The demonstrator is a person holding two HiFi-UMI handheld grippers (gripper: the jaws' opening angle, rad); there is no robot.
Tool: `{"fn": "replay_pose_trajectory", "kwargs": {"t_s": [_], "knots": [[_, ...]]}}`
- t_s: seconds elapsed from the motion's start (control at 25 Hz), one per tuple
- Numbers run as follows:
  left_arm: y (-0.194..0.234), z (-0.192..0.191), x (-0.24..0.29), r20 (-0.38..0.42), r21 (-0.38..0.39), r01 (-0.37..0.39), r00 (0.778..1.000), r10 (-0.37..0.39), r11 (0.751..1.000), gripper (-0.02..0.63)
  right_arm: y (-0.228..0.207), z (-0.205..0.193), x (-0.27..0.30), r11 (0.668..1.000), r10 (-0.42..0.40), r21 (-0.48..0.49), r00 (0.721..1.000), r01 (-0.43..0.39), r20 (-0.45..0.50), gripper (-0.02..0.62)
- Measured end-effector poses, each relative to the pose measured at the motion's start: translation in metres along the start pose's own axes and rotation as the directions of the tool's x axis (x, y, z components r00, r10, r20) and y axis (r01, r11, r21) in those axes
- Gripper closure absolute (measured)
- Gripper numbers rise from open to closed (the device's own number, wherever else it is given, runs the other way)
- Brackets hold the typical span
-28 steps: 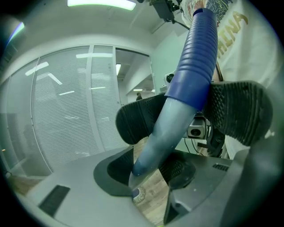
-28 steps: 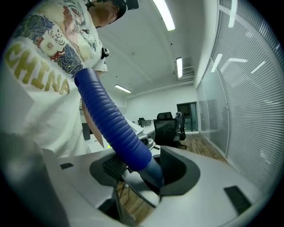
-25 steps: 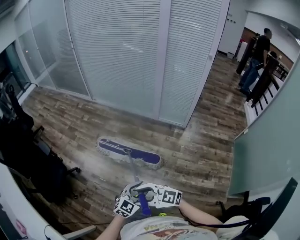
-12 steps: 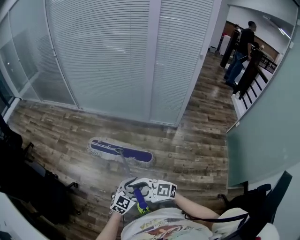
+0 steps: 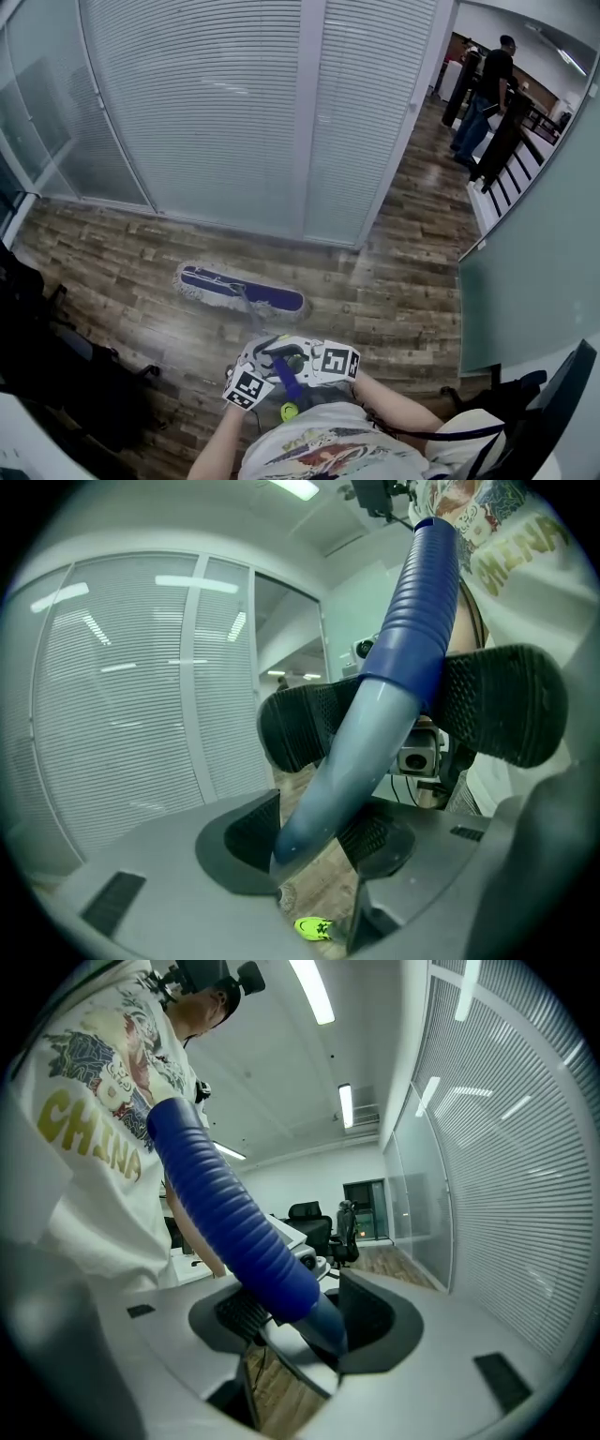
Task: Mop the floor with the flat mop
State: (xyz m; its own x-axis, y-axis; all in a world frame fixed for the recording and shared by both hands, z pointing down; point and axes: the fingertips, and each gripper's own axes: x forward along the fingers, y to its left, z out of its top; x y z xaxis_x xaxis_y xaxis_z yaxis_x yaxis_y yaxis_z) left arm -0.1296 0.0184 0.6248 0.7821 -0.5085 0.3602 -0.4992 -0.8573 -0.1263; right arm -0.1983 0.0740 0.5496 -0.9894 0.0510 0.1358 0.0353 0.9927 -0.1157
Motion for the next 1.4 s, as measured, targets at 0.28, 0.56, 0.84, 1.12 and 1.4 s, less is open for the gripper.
{"fn": "replay_pose_trajectory", "kwargs": {"t_s": [0.28,0.56,0.84,1.12,1.4], "knots": [[0.093,-0.002,0.041,-0.036,-0.006,0.001,0.999,-0.001,1.000,0.453,-0.101,0.009,0.008,1.000,0.006,0.008,1.000,-0.006,0.016,0.374],[0.191,0.003,0.098,-0.069,-0.016,-0.015,0.998,0.014,1.000,0.451,-0.214,0.018,0.001,1.000,0.019,0.014,0.999,-0.020,0.032,0.374],[0.284,0.014,0.151,-0.081,-0.032,-0.026,0.996,0.024,0.999,0.446,-0.320,0.030,-0.004,0.999,0.034,0.020,0.999,-0.035,0.039,0.374],[0.330,0.010,0.183,-0.097,-0.051,-0.037,0.995,0.032,0.998,0.437,-0.375,0.025,-0.007,0.999,0.048,0.009,0.999,-0.048,0.016,0.374],[0.355,0.014,0.183,-0.086,-0.064,-0.060,0.995,0.055,0.996,0.436,-0.395,0.036,0.000,0.998,0.059,0.000,0.998,-0.059,0.028,0.374]]}}
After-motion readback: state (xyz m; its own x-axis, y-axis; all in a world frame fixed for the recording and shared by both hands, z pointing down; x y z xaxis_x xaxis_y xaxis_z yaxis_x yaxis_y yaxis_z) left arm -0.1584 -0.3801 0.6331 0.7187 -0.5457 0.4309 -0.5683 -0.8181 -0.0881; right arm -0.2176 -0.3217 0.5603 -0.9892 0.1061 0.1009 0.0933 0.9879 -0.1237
